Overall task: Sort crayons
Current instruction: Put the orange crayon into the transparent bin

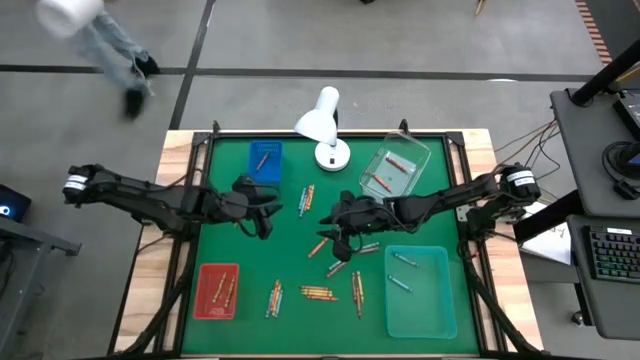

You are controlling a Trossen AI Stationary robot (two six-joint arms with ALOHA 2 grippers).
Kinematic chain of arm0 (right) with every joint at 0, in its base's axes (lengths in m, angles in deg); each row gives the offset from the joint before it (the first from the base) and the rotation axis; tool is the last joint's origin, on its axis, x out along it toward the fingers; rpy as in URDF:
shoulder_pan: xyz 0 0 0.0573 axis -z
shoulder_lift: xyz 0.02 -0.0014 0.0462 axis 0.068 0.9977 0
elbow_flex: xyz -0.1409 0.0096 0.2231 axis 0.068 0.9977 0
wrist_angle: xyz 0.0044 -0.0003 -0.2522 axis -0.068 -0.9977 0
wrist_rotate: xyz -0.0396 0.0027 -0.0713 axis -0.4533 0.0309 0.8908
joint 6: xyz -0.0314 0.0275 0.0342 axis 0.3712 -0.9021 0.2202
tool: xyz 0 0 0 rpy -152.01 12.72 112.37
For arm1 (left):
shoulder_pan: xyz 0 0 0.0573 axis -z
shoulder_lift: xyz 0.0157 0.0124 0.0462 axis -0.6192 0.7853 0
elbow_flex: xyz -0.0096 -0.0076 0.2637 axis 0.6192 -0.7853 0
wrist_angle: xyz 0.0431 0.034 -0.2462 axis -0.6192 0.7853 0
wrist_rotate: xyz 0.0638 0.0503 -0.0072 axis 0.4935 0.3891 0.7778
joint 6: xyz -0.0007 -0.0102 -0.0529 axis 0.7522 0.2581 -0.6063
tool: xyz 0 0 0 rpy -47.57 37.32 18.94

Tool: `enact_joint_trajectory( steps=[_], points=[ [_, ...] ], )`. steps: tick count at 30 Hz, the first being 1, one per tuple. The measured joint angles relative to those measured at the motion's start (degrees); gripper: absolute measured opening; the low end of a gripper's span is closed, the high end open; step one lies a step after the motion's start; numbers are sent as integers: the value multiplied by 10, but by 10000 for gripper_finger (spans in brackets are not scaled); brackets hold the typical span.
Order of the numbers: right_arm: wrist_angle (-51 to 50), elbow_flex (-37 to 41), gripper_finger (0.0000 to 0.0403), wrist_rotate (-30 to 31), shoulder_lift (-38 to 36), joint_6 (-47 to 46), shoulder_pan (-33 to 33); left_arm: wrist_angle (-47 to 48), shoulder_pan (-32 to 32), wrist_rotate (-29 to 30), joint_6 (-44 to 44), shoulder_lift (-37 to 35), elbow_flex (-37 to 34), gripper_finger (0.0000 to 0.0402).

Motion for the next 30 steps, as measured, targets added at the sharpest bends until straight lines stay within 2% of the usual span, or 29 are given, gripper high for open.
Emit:
enact_joint_trajectory(
  steps=[8,17,23,30],
  points=[
    [-198,-77,133,-1,0,-8,-4,-24,29,0,1,70,0,115],
    [-370,-112,134,-1,0,-60,-5,-96,57,2,37,143,0,115],
    [-443,-118,131,-4,0,-96,-14,-184,73,3,79,202,0,115],
    [-451,-118,122,-4,0,-105,-36,-319,78,3,114,310,2,115]
  ],
)
